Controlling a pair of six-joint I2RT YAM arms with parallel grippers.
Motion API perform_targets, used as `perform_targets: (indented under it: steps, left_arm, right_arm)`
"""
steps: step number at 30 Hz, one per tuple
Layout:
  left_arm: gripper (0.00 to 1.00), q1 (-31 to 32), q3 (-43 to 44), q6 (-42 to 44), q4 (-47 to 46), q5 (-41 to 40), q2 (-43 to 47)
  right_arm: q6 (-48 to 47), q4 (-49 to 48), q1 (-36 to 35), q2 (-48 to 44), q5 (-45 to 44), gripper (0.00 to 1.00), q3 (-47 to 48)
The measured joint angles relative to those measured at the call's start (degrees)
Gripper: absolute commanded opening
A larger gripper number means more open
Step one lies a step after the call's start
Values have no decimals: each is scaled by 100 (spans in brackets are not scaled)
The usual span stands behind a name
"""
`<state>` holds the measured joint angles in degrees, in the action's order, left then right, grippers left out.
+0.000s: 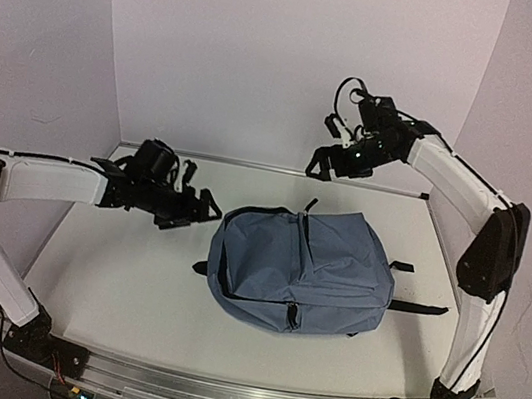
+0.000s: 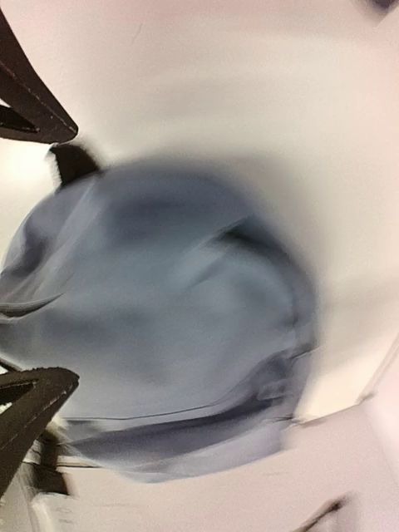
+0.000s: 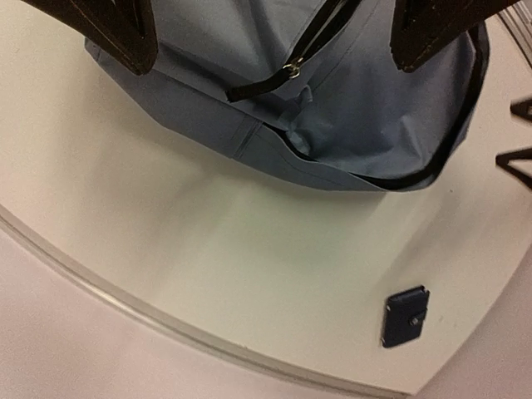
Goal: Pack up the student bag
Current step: Unzip the student bag at the center of the board, then pick up the stationery from the center of the board.
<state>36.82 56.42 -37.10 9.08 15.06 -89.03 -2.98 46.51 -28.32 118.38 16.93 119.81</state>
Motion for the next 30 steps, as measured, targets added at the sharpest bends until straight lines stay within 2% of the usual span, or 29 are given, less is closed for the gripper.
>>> perform_targets:
  steps: [4,9,16,23,30]
  left_arm:
    - [98,-1278,404,-8,153,-224,65]
    - [94,-2189,620,-69,161,-325,-173]
    - [78,-2853,735,-379,-249,51,-1254]
    - [58,-3526,771,-774,-1320,863,-2207]
    - [44,-3669,1353,-1062,-2149,1469,-3189]
  right_arm:
    - [42,-93,0,-855,6,98,-390]
    - [212,-242,5,-1762,-2,98,-1184]
    - [145,-313,5,-2469,-68,98,-2436]
    - [-40,-313,5,-3211,-93,98,-3293]
    - [-77,-326,5,-3679,165,98,-3646]
